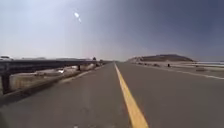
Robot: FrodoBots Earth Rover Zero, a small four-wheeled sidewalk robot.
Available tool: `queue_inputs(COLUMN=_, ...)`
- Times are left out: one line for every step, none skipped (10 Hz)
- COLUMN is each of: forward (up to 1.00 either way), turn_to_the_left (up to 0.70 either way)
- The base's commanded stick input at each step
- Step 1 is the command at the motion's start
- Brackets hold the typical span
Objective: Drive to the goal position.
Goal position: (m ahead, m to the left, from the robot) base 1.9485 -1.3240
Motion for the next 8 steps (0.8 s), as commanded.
queue_inputs(forward=0.50, turn_to_the_left=0.00)
queue_inputs(forward=0.50, turn_to_the_left=0.00)
queue_inputs(forward=0.50, turn_to_the_left=0.00)
queue_inputs(forward=0.50, turn_to_the_left=0.00)
queue_inputs(forward=0.50, turn_to_the_left=0.00)
queue_inputs(forward=0.50, turn_to_the_left=0.00)
queue_inputs(forward=0.50, turn_to_the_left=0.00)
queue_inputs(forward=0.50, turn_to_the_left=0.00)
